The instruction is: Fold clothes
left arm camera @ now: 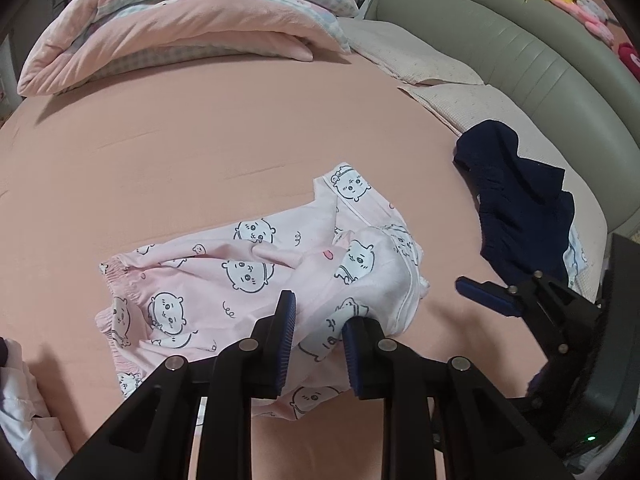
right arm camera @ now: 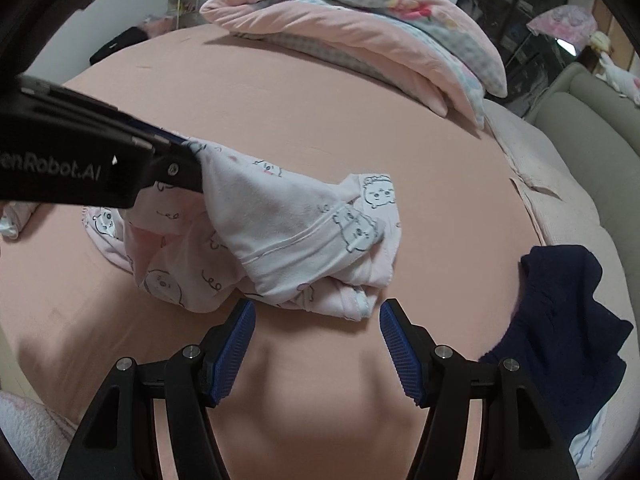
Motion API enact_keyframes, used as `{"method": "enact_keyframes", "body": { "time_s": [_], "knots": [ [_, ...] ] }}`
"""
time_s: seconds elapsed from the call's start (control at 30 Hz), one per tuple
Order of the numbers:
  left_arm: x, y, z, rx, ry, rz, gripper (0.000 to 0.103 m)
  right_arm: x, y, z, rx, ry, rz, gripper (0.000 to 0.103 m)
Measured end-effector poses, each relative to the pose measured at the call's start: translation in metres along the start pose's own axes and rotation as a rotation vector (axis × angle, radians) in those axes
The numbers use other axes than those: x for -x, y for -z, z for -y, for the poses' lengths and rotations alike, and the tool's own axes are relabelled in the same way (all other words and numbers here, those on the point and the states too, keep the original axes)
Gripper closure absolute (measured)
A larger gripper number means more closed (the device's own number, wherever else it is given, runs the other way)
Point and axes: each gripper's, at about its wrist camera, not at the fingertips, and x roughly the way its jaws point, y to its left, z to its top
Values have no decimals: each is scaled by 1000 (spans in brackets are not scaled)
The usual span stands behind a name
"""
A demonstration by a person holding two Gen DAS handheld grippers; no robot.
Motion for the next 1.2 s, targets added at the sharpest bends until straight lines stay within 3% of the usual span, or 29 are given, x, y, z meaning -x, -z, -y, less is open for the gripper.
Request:
{"method": "enact_keyframes", "body": {
  "time_s": [0.73,0.8,0.87,0.97,1.07,1.2],
  "knots": [
    [11,7,-7,11,50,-2,83,-18,-31,-17,62,70,136,40],
    [10,9,-8,13,47,-8,83,-16,-32,-17,57,76,145,49],
    [9,11,-9,20,46,-14,83,-14,-34,-16,45,85,148,67],
    [8,14,-11,26,45,-19,83,-10,-38,-11,19,82,147,84],
    [8,16,-12,20,48,-25,83,-6,-40,-4,-16,64,153,91],
    [8,17,-10,10,46,-40,83,-5,-42,5,-61,56,147,94]
  ]
}}
